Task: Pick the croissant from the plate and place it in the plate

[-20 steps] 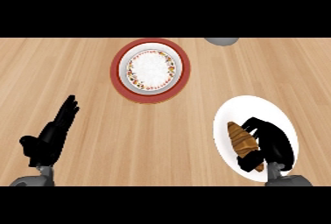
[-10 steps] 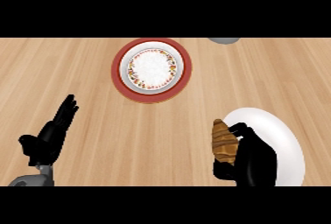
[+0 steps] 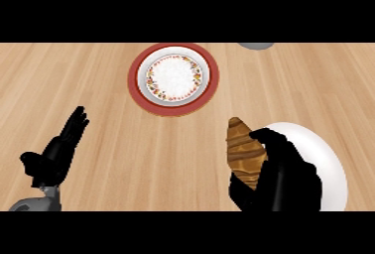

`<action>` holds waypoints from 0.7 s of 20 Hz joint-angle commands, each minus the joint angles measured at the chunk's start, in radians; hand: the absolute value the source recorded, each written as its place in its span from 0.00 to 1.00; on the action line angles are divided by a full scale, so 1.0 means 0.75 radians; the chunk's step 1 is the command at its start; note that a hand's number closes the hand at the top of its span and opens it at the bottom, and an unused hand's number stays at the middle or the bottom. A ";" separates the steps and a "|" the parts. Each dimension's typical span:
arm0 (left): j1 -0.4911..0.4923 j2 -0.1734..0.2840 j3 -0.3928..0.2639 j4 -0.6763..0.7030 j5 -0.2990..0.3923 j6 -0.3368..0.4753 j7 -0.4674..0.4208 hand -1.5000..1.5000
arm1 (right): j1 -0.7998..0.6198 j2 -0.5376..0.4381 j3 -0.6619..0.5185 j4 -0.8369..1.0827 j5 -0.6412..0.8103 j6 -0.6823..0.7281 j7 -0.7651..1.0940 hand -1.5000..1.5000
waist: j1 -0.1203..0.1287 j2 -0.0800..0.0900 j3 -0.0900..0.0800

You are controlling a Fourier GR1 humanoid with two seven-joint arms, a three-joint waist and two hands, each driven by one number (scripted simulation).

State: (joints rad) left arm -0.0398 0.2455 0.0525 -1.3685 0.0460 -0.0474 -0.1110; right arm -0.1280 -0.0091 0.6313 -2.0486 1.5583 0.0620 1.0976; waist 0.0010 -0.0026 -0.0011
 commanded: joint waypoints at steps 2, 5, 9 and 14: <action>0.006 0.009 0.011 -0.030 0.000 -0.014 0.023 0.50 | -0.264 0.011 0.116 0.010 0.106 0.158 0.305 1.00 | 0.009 0.001 0.000; -0.022 0.013 0.025 0.059 0.004 -0.051 -0.033 0.50 | -0.470 0.011 -0.008 0.163 -0.051 0.102 0.293 1.00 | 0.015 0.005 0.000; -0.090 0.015 0.040 0.078 -0.012 -0.031 -0.002 0.50 | -0.569 0.011 -0.068 0.244 -0.163 0.065 0.267 1.00 | 0.011 0.005 0.001; 0.007 -0.074 -0.056 -0.066 -0.047 0.008 0.033 0.50 | -0.822 0.011 -0.264 0.569 -0.362 -0.021 0.177 1.00 | 0.042 0.009 0.001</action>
State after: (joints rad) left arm -0.0511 0.2237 0.0450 -1.3671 0.0271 -0.0601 -0.1124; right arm -0.6196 -0.0086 0.5232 -1.7709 1.3893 0.0934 1.1408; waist 0.0213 0.0016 -0.0007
